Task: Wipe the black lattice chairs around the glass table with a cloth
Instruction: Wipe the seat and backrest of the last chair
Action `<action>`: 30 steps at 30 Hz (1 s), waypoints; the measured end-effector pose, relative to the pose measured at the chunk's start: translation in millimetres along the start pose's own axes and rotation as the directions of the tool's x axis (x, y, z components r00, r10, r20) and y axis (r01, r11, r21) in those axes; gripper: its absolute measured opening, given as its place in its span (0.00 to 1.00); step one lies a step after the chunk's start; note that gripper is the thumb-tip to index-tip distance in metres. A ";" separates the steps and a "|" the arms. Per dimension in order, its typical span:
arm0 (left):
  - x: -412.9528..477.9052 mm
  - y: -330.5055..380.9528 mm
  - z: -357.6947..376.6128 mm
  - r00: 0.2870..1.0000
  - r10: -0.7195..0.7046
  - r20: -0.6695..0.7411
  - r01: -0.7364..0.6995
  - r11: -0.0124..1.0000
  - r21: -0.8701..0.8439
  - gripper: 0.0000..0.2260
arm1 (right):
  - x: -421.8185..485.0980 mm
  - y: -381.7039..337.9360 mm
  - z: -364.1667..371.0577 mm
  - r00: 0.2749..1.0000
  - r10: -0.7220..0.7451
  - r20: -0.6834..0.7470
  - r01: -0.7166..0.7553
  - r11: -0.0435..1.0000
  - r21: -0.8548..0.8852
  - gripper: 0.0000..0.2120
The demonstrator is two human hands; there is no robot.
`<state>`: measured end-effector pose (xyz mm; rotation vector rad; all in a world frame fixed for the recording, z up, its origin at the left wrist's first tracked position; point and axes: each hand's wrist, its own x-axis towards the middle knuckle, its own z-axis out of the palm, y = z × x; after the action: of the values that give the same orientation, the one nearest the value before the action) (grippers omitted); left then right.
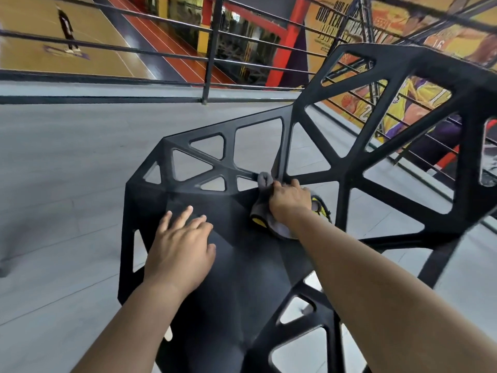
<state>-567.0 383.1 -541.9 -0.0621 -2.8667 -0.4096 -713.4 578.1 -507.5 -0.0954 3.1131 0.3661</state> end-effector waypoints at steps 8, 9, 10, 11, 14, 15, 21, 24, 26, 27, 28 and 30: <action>3.3 1.7 4.1 0.998 -0.001 -0.060 0.001 1.000 -0.009 0.15 | 2.6 4.1 9.8 0.994 -0.036 -0.105 0.030 0.998 -0.055 0.16; 4.0 1.5 5.0 0.998 -0.005 -0.062 0.004 1.000 -0.010 0.15 | 8.1 3.9 8.3 0.992 -0.042 -0.117 0.035 0.997 -0.065 0.16; 3.9 1.6 5.7 0.998 -0.009 -0.066 0.008 1.000 -0.013 0.14 | 12.9 4.2 6.4 0.992 -0.048 -0.118 0.039 0.997 -0.073 0.16; 4.0 1.8 6.3 0.998 -0.012 -0.067 0.011 1.000 -0.016 0.14 | 16.7 4.9 4.2 0.992 -0.051 -0.114 0.042 0.996 -0.078 0.16; 3.1 0.2 7.4 0.998 -0.035 -0.053 0.034 0.999 -0.025 0.13 | 21.3 6.8 0.0 0.995 -0.055 -0.081 0.049 0.996 -0.068 0.17; 1.8 0.6 6.4 0.998 -0.044 -0.043 0.043 0.999 -0.031 0.13 | 19.6 8.3 -0.8 0.996 -0.058 -0.062 0.054 0.997 -0.058 0.17; -0.9 2.8 -0.6 0.995 -0.089 -0.039 0.085 0.991 -0.099 0.17 | -23.0 36.5 -5.9 0.981 -0.131 0.140 0.145 0.985 -0.097 0.28; -1.9 3.4 -3.0 0.996 -0.093 -0.019 0.090 0.991 -0.103 0.18 | -50.5 45.6 -12.7 0.967 -0.095 0.237 0.148 0.965 -0.217 0.19; -2.6 2.8 -3.5 0.996 -0.092 -0.013 0.091 0.991 -0.096 0.18 | -66.7 42.1 -15.2 0.962 -0.067 0.263 0.151 0.937 -0.316 0.16; -2.9 2.5 -3.5 0.995 -0.093 -0.019 0.091 0.991 -0.098 0.17 | -76.9 39.5 -16.2 0.961 -0.050 0.274 0.140 0.937 -0.320 0.15; -2.7 2.2 -2.9 0.994 -0.101 -0.029 0.097 0.989 -0.115 0.16 | -86.2 37.5 -16.5 0.957 -0.028 0.287 0.114 0.951 -0.286 0.15; -0.1 0.9 -1.2 0.990 -0.129 -0.050 0.120 0.979 -0.166 0.14 | -107.3 31.7 -22.2 0.953 -0.007 0.302 0.064 0.982 -0.178 0.14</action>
<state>-566.6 383.6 -540.5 0.0999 -2.7808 -0.6589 -608.2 610.1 -477.2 -0.0875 2.7677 0.6086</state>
